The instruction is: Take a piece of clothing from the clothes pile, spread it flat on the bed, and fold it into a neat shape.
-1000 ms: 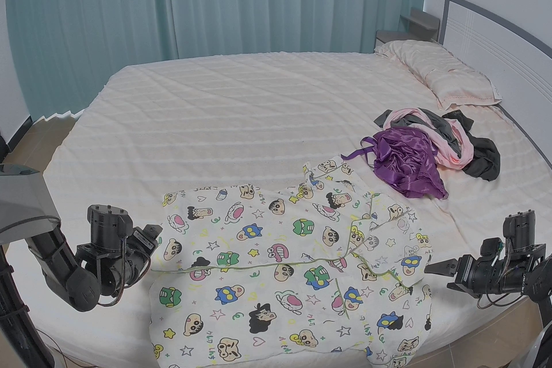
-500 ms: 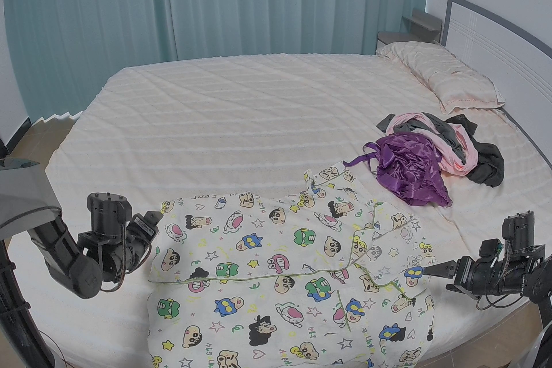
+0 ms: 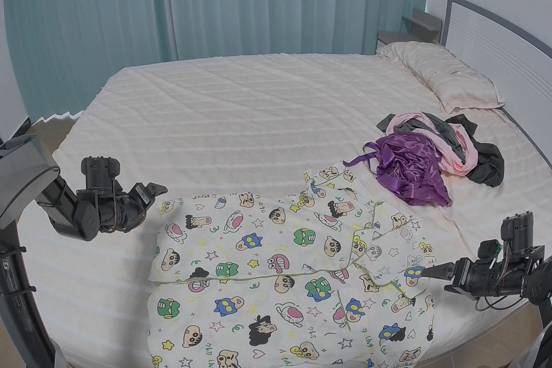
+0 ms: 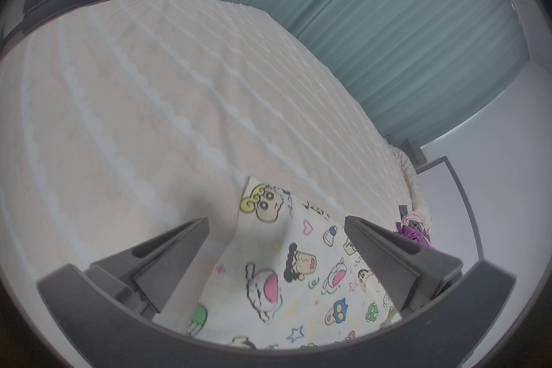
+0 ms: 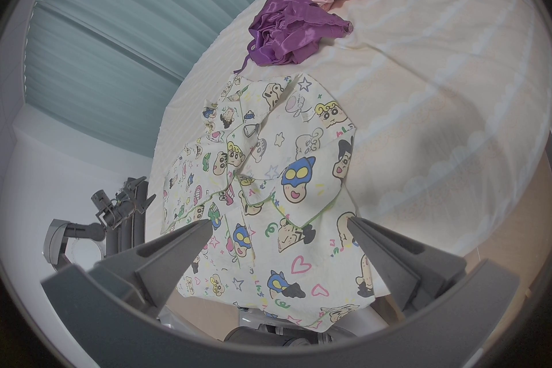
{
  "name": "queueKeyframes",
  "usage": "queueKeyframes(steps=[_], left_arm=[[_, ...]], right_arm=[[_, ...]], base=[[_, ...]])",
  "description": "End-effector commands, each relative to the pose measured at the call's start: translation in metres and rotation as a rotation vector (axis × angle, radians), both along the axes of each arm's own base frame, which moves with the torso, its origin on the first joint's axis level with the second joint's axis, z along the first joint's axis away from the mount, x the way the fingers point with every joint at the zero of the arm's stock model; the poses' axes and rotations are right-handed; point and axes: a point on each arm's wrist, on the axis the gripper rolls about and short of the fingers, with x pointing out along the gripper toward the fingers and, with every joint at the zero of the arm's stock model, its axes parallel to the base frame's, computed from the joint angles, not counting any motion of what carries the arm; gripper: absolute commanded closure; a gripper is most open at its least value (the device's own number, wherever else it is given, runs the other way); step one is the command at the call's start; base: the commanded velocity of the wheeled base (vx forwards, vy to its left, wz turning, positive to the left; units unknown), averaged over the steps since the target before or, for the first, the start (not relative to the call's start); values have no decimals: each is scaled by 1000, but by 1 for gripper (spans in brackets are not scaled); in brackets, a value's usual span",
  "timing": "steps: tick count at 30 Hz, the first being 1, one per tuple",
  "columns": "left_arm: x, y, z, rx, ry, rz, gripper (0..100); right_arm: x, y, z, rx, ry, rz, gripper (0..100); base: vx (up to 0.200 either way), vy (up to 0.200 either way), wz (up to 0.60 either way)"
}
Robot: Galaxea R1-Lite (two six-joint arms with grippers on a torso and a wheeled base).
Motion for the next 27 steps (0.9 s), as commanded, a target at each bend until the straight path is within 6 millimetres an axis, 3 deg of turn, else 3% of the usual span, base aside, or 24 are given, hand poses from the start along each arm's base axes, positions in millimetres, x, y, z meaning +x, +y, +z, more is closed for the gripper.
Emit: queueKeyframes(steps=[1, 9, 22, 27], left_arm=[[40, 15, -20, 29, 55, -36, 0], [63, 13, -52, 71, 100, -106, 0], [61, 11, -47, -7, 77, -200, 0], [56, 10, -31, -31, 48, -230, 0]], right_arm=[[-1, 3, 0, -1, 1, 15, 0], [-4, 9, -2, 0, 13, 48, 0], [-4, 10, -2, 2, 17, 51, 0], [-4, 10, -2, 2, 17, 51, 0]], base=[[0, 0, 0], [0, 0, 0], [0, 0, 0], [0, 0, 0]])
